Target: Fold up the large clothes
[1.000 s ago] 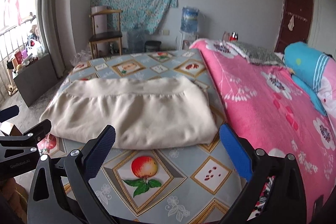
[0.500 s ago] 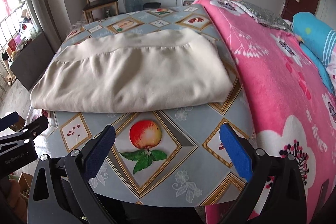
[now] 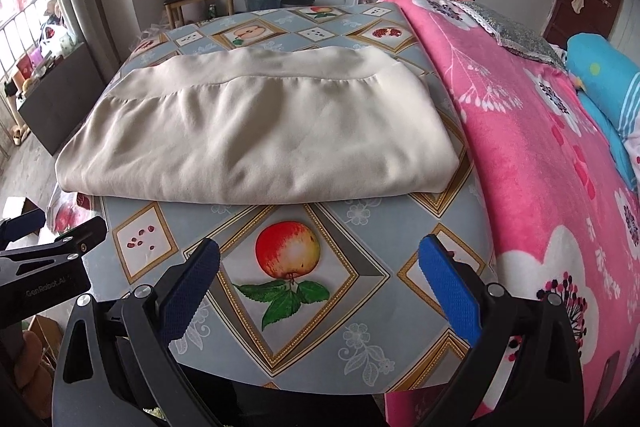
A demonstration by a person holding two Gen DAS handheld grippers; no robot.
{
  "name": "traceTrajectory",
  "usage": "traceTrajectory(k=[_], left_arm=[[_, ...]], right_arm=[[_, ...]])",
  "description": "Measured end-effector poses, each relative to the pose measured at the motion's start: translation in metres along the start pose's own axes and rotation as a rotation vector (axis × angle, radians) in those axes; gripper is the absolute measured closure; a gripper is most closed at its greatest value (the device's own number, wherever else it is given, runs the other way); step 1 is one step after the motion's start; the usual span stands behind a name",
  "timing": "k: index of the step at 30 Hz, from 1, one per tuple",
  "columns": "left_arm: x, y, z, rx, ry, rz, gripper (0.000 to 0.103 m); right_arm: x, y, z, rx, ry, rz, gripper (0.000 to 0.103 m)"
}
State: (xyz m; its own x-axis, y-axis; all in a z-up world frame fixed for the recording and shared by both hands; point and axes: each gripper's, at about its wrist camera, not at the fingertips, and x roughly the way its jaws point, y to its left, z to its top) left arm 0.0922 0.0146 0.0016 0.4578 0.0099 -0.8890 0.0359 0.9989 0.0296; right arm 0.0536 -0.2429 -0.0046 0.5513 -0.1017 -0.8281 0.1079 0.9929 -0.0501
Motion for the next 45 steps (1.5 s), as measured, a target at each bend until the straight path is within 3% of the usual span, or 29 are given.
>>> traceTrajectory(k=[45], left_arm=[[-0.006, 0.004, -0.003, -0.010, 0.005, -0.019, 0.007]], right_arm=[[-0.005, -0.002, 0.003, 0.026, -0.009, 0.011, 0.006]])
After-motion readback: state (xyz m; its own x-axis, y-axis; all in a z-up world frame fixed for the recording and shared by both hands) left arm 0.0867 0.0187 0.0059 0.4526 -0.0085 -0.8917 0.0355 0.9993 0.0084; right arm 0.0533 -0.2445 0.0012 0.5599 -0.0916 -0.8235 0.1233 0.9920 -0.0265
